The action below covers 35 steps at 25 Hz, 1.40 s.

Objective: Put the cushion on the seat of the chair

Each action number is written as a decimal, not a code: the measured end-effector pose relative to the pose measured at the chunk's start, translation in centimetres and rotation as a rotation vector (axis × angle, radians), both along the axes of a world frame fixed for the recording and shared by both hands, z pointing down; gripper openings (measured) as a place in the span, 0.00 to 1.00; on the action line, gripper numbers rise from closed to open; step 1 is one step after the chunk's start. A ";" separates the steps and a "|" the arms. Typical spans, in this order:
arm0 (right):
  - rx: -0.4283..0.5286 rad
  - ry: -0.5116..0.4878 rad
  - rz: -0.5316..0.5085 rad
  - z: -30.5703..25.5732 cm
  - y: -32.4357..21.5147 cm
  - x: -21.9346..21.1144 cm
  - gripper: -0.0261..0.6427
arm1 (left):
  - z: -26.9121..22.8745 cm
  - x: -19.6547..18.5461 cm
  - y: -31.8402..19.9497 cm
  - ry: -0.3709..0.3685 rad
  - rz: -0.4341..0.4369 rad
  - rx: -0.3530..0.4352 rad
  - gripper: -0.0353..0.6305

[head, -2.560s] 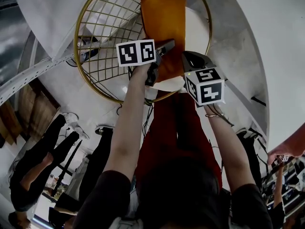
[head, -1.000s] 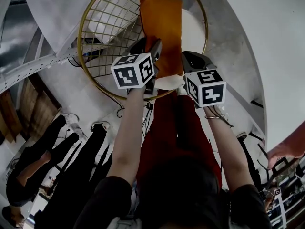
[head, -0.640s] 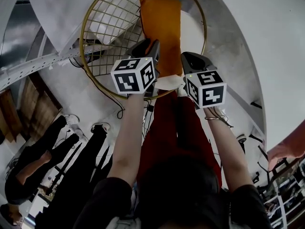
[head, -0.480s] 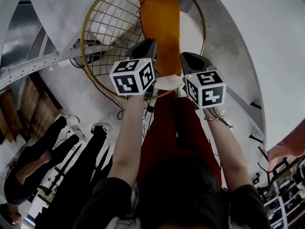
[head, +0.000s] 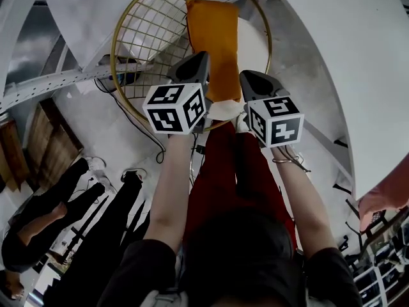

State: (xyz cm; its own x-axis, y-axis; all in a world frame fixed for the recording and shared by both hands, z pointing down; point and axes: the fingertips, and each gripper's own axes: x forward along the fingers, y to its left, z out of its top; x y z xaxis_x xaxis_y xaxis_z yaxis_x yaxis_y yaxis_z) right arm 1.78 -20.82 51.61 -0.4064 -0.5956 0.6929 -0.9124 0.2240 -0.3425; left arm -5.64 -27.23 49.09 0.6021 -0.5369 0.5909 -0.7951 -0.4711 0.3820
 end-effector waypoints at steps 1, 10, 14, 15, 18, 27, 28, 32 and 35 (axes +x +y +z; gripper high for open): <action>0.007 -0.001 0.002 -0.3 0.0 0.1 0.07 | -0.5 0.2 0.1 0.008 0.005 0.008 0.07; 0.125 -0.056 0.027 -4.8 -0.2 0.6 0.07 | -4.4 1.2 1.6 0.039 0.020 0.109 0.07; 0.205 -0.064 0.019 -7.3 -0.4 0.7 0.07 | -6.3 1.6 2.2 0.028 0.030 0.168 0.07; 0.225 -0.067 0.022 -8.0 -0.4 0.8 0.07 | -6.8 1.7 2.4 0.029 0.031 0.178 0.07; 0.273 -0.086 0.044 -10.1 -0.4 1.3 0.07 | -8.1 2.0 2.9 0.024 0.033 0.208 0.07; 0.443 -0.091 0.045 -16.6 0.6 2.8 0.06 | -12.8 2.0 4.5 0.006 0.009 0.291 0.07; 0.458 -0.091 0.049 -17.3 0.8 3.1 0.06 | -13.3 2.1 4.7 0.002 0.008 0.302 0.07; 0.512 -0.066 0.059 -19.9 1.4 4.4 0.06 | -15.5 2.4 5.4 0.025 -0.009 0.338 0.07; 0.546 -0.035 0.049 -21.5 1.6 4.9 0.06 | -17.0 2.5 6.0 0.035 -0.014 0.365 0.07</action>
State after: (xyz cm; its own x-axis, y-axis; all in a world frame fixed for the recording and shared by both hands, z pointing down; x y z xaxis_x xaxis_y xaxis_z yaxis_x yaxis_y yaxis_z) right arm 6.68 -19.17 30.14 -0.3865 -0.8834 0.2649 -0.9164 0.3355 -0.2184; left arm -3.18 -21.27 32.13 0.6094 -0.7173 0.3379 -0.7921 -0.5702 0.2180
